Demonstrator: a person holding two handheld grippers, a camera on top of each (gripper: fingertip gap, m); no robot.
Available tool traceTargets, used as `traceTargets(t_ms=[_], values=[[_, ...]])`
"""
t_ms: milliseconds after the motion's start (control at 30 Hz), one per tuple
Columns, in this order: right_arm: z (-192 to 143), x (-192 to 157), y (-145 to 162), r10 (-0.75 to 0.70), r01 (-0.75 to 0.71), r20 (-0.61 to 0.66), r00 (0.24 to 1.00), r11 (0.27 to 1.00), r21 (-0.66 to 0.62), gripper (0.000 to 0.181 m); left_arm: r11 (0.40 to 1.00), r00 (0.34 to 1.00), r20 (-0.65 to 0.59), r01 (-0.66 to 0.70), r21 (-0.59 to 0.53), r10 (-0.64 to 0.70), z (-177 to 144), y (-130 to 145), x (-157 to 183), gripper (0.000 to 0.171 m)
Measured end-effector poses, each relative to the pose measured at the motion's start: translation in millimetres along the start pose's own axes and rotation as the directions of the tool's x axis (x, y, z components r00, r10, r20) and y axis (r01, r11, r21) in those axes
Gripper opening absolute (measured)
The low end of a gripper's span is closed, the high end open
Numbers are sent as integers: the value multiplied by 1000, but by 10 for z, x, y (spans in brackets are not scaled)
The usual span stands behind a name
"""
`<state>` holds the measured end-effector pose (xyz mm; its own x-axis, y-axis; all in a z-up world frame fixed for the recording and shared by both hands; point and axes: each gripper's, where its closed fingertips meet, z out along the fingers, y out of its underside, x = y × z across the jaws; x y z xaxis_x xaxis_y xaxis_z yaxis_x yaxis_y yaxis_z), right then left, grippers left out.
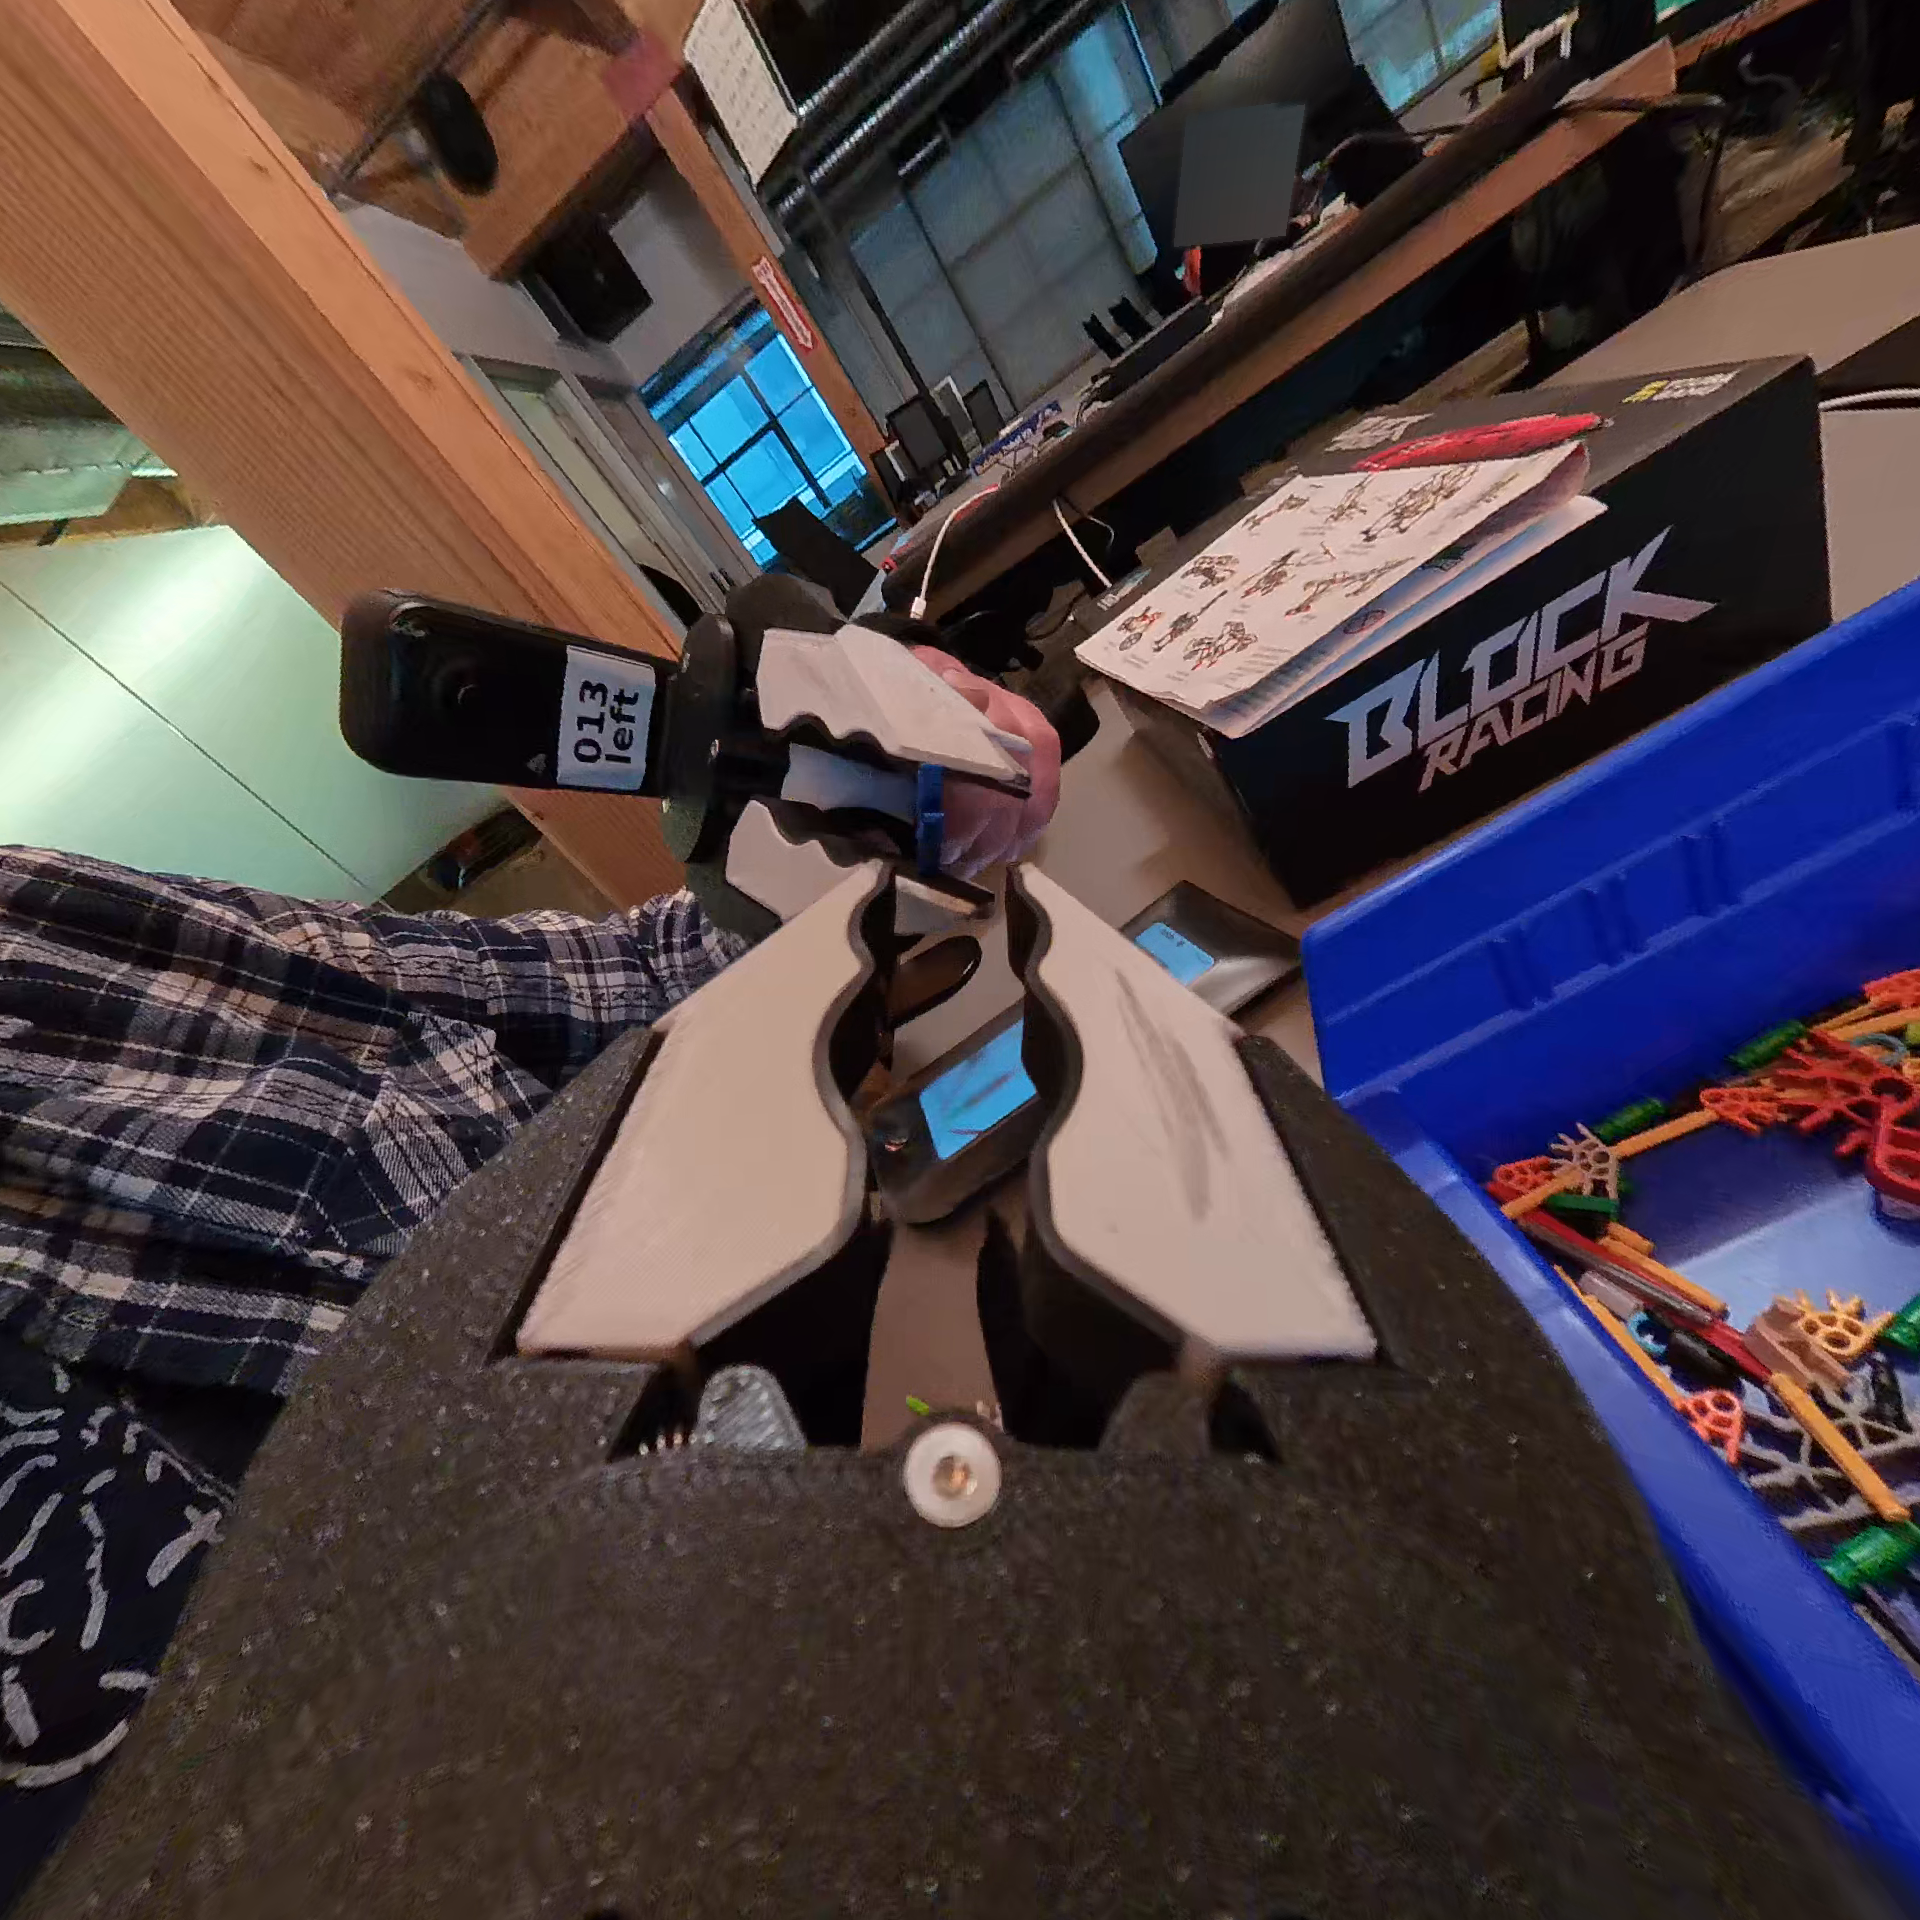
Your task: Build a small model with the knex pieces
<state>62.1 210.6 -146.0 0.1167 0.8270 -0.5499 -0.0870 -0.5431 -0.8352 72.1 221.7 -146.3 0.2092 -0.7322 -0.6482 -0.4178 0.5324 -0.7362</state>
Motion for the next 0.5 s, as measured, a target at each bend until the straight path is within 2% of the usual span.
traceTargets(t_ms=[133, 167, 200, 333, 500], values=[[44, -21, 4, -9, 9, -2, 1000, 1000, 3, 19, 999, 999, 17, -37, -14, 37, 24, 4, 21, 18], [61, -21, 16, -22, 22, -9, 1000, 1000, -3, 16, 999, 999, 13, -43, -16, 43, 30, 4, 39, 18], [70, -32, 17, -28, 28, -6, 1000, 1000, -3, 4, 999, 999, 14, -48, -16, 48, 33, 0, 45, 18], [79, -46, 19, -51, 50, -15, 999, 999, -20, 3, 998, 998, 13, -60, -23, 60, 24, -4, 44, 18], [68, -20, 73, -90, 86, -37, 995, 991, -101, 3, 996, 996, -41, -81, -32, 80, -41, 13, 66, 21]])
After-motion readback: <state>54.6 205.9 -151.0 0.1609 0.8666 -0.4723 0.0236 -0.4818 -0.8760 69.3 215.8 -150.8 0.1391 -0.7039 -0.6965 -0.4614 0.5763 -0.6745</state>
